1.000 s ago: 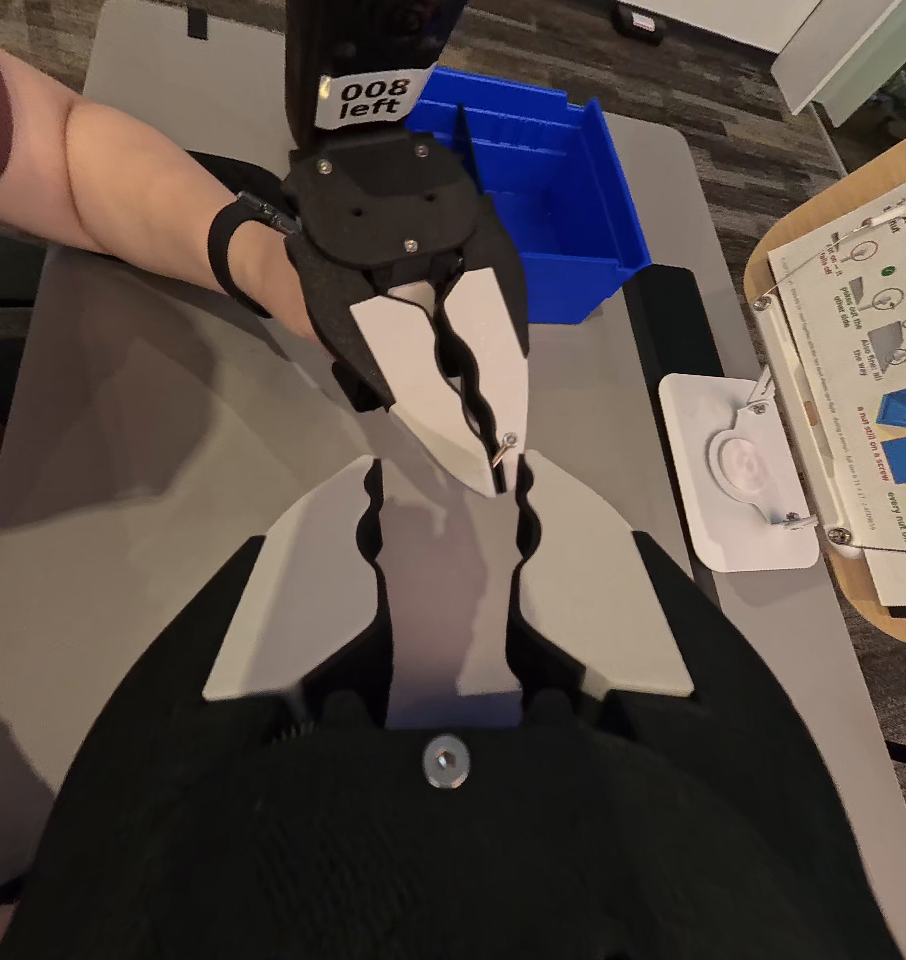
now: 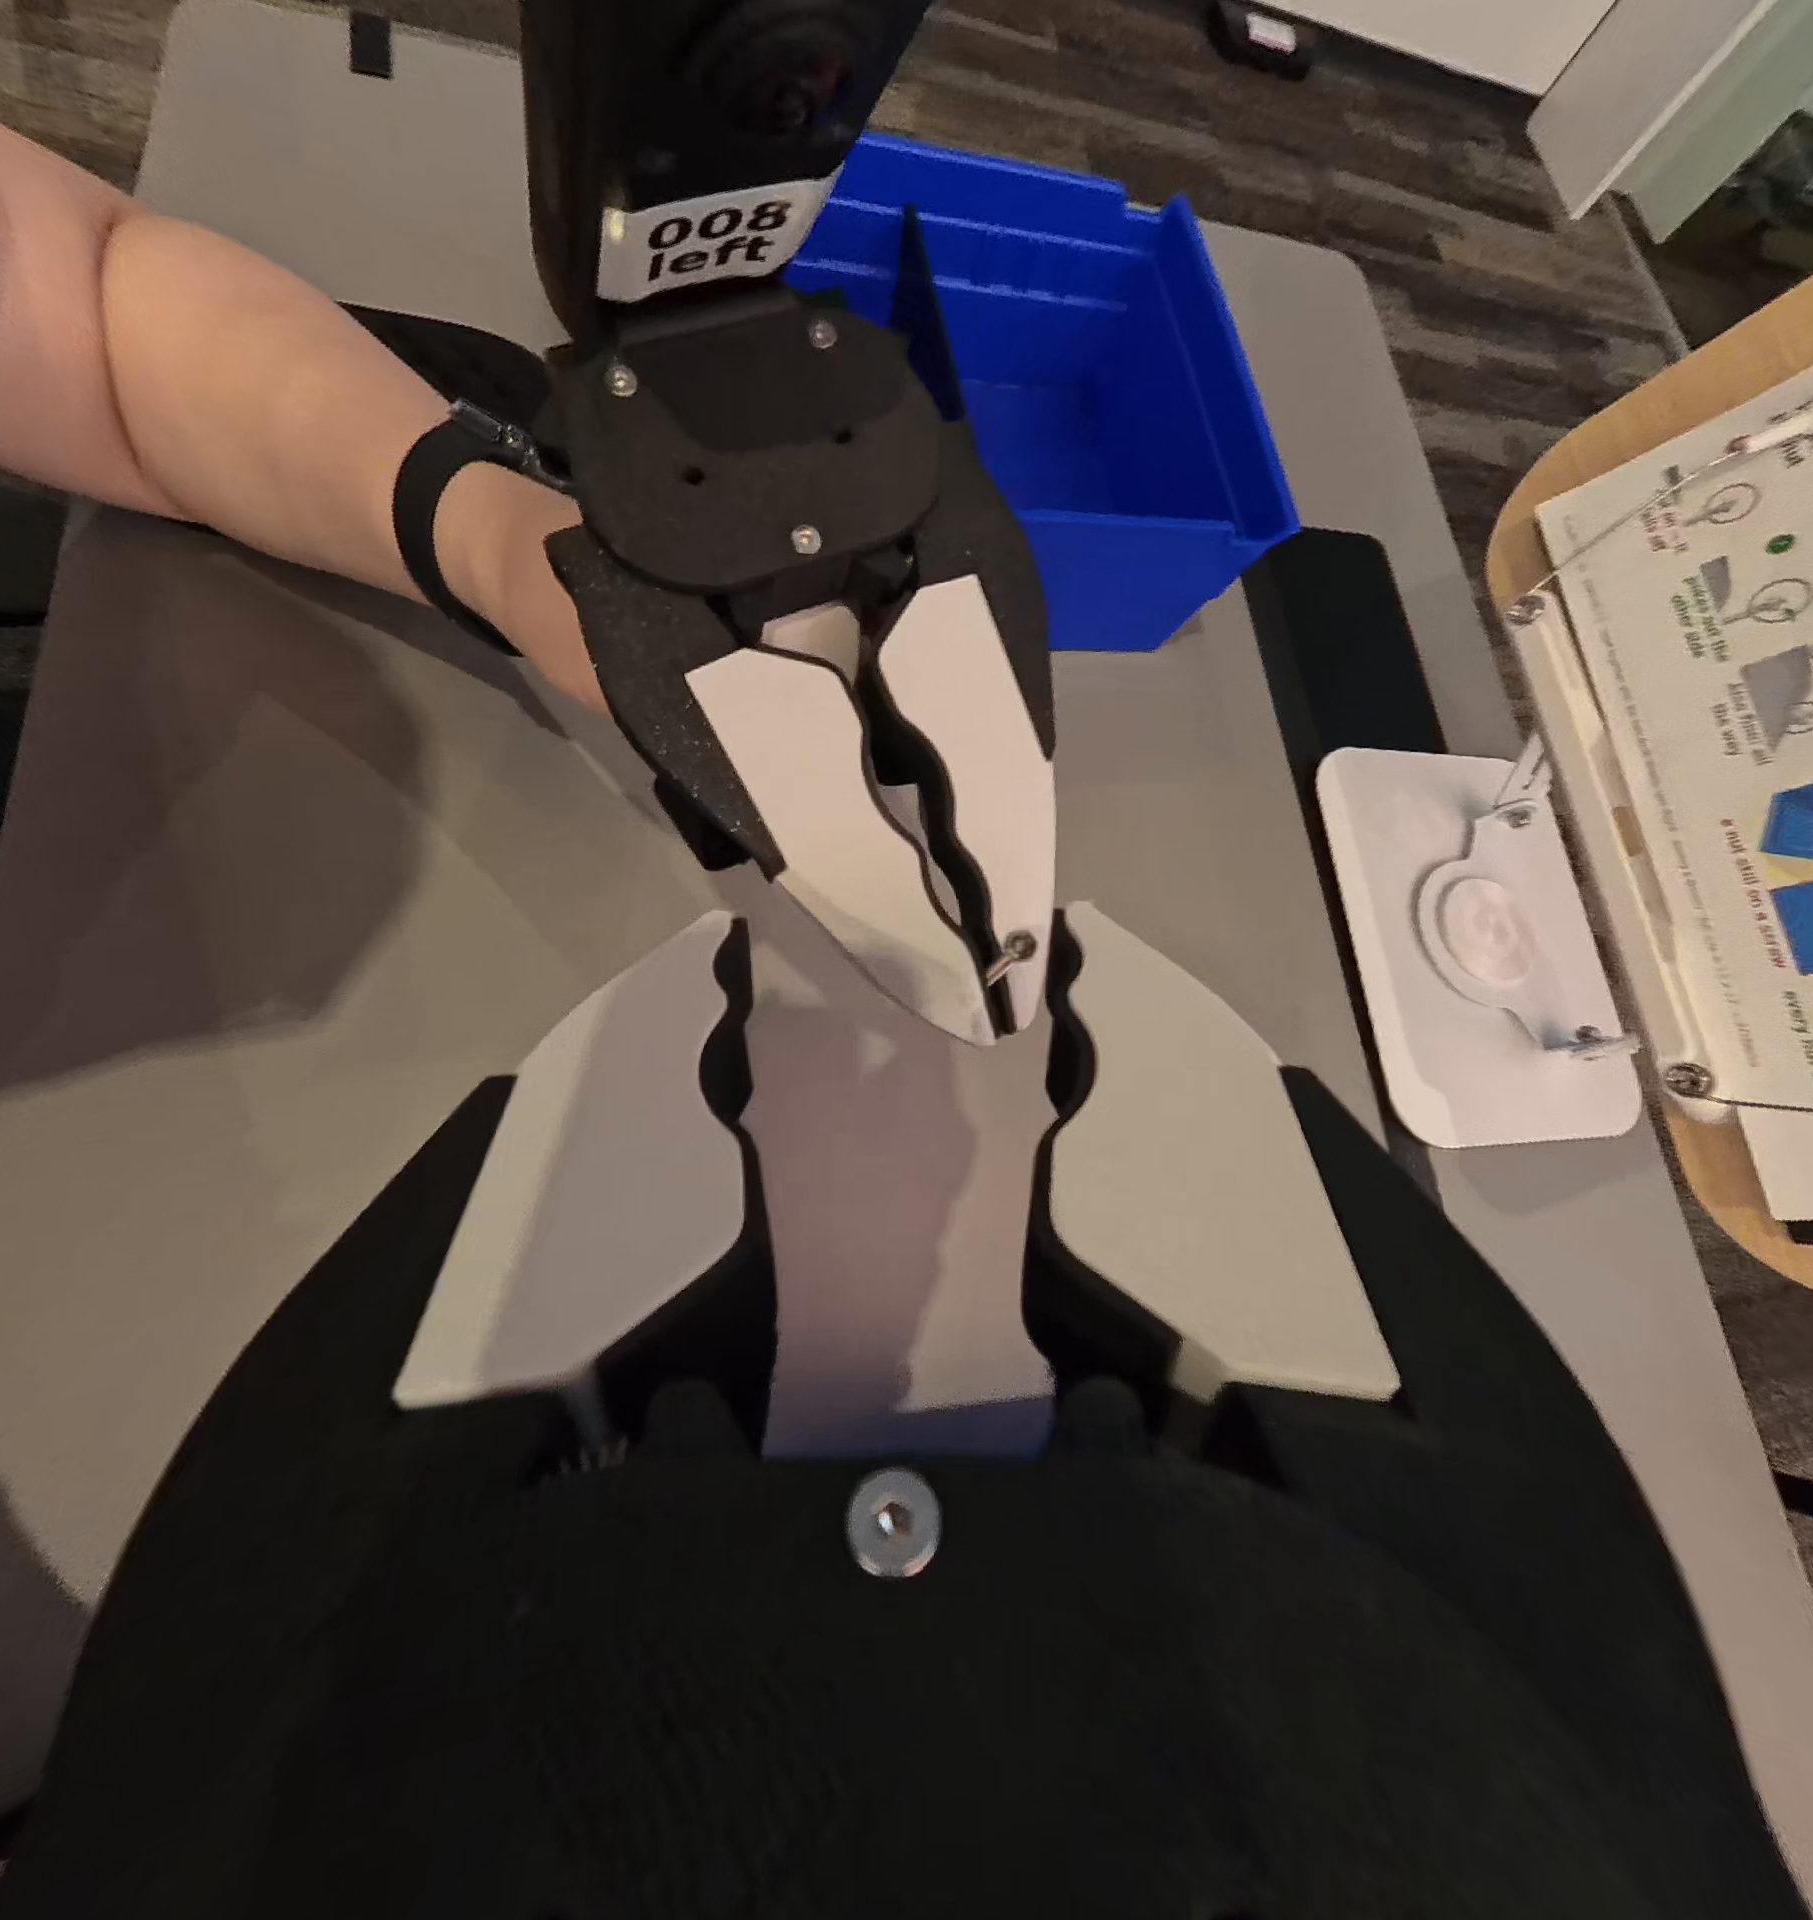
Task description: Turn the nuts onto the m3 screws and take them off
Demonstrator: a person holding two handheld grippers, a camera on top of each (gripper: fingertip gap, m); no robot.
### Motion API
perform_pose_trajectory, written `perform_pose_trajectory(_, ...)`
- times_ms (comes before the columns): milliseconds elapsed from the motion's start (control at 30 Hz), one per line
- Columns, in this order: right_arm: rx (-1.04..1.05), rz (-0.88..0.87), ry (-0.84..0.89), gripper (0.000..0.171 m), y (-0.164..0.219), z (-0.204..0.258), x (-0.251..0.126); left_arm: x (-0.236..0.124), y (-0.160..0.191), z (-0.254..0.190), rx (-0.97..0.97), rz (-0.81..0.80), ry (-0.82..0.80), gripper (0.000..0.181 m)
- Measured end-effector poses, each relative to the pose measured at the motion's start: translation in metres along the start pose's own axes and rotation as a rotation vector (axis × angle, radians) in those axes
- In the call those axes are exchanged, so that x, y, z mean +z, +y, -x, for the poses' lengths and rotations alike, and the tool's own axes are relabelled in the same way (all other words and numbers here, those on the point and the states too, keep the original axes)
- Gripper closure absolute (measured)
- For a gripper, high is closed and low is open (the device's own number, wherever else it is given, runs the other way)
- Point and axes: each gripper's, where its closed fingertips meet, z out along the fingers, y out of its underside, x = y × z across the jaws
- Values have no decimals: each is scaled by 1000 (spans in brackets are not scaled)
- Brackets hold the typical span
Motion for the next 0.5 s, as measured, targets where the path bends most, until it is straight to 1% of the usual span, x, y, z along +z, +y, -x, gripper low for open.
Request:
perform_pose_trajectory(100, -7, 24, 8, 118, 5, -1, -3, -2, 0, 4, -17, -4, -7, 179)
perform_pose_trajectory(200, -6, 19, -6, 128, 5, 2, -10, -3, -1, 7, -50, -14, 3, 180)
perform_pose_trajectory(300, 1, -17, 43, 131, 1, -8, -14, -2, -2, 2, -42, -19, 19, 179)
perform_pose_trajectory(333, 2, -41, 43, 134, -2, -11, -14, -2, -2, 0, -32, -20, 28, 179)
perform_pose_trajectory(400, 2, -96, 23, 147, -7, -13, -15, -1, -4, -6, -22, -26, 46, 179)
perform_pose_trajectory(500, 7, -122, -21, 154, -6, -13, -16, -1, -5, -9, -27, -29, 65, 179)
